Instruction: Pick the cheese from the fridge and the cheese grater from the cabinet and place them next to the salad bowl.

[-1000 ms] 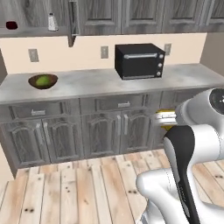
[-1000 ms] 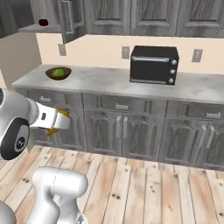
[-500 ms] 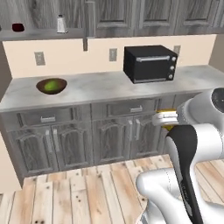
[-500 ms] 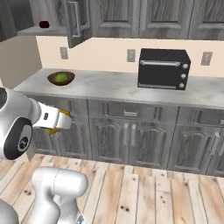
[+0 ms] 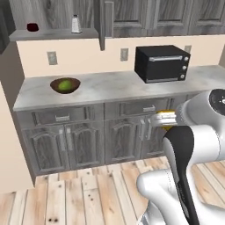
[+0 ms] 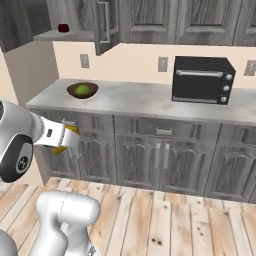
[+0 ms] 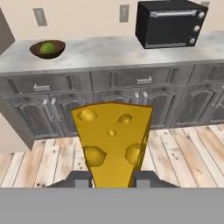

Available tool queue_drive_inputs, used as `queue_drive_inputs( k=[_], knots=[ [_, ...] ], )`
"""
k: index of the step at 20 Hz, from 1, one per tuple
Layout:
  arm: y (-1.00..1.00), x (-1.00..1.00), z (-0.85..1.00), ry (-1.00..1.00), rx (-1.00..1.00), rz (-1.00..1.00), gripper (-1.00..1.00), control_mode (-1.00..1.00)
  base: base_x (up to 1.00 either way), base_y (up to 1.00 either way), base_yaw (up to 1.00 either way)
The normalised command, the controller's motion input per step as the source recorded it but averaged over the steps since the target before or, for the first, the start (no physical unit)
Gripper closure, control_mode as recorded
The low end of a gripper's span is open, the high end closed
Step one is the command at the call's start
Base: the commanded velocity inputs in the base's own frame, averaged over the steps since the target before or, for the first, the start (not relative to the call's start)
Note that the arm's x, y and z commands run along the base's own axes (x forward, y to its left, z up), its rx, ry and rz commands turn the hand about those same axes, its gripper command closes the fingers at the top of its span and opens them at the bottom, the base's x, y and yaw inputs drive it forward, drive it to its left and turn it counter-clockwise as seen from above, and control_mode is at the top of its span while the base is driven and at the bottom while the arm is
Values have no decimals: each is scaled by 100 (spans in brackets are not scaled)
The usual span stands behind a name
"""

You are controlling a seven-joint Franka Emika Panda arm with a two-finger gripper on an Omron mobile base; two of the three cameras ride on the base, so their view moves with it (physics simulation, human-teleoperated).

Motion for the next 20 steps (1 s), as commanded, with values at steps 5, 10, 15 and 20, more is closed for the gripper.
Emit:
queue_drive_inputs(
  k=[5,10,15,20],
  knots=[
    [0,0,0,0,0,0,100,100,61,40,0],
    [0,0,0,0,0,0,100,100,100,47,-1],
    [0,0,0,0,0,0,100,100,91,85,-1],
    [0,0,0,0,0,0,100,100,100,89,0]
  ],
)
